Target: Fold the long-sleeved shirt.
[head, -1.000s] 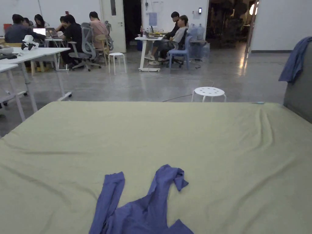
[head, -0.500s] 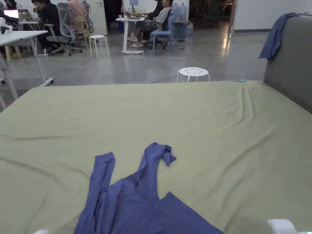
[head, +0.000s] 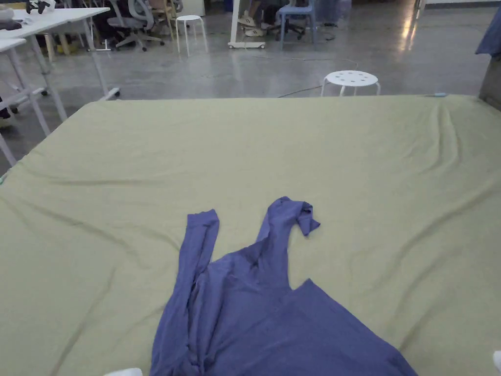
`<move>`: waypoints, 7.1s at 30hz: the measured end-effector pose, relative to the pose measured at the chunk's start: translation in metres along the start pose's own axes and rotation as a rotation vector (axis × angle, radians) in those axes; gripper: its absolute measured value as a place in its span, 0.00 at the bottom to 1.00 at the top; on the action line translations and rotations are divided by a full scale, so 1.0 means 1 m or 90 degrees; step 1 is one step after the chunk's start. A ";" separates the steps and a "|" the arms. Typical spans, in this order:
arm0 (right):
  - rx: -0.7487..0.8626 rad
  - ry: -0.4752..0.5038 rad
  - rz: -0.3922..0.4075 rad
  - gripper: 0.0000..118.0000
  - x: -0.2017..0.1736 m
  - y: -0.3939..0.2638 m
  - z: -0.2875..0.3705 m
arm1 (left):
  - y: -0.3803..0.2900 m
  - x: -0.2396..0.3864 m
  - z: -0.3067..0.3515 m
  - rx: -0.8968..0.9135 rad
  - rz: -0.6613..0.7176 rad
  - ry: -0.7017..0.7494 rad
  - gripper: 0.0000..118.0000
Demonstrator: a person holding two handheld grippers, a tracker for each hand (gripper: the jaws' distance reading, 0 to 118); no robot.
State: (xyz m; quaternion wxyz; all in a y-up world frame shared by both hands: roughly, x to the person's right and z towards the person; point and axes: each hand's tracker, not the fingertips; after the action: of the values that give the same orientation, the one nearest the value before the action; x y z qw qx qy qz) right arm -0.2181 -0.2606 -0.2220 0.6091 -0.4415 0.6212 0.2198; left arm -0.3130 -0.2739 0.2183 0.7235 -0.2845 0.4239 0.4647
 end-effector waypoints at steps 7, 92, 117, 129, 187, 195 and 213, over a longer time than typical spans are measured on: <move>-0.012 0.003 -0.003 0.00 0.004 0.003 -0.010 | 0.038 -0.006 0.008 0.054 0.023 0.029 0.00; 0.360 -0.187 0.040 0.03 -0.037 0.642 0.056 | 0.631 0.187 0.089 0.503 -0.129 0.123 0.03; 0.000 -0.110 0.086 0.03 0.059 0.193 -0.116 | 0.258 -0.005 -0.058 0.077 -0.202 0.164 0.03; -0.109 -0.167 0.175 0.03 0.048 0.010 -0.089 | 0.057 -0.055 -0.024 -0.037 -0.099 0.132 0.03; -0.086 -0.075 -0.159 0.53 0.087 0.017 -0.050 | 0.398 0.091 -0.380 -0.076 -0.318 0.155 0.07; -0.191 -0.024 -0.138 0.58 0.086 -0.001 -0.119 | 0.415 0.107 -0.275 0.017 -0.305 0.138 0.07; 0.354 -0.152 0.098 0.04 -0.023 0.176 0.152 | 0.390 0.129 0.164 0.392 -0.212 0.064 0.07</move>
State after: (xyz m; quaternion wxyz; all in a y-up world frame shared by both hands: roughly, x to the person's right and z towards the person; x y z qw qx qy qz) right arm -0.2788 -0.0406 -0.2713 0.7566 -0.1807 0.6133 0.1370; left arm -0.5852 0.0724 0.1761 0.8193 -0.1408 0.5271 0.1764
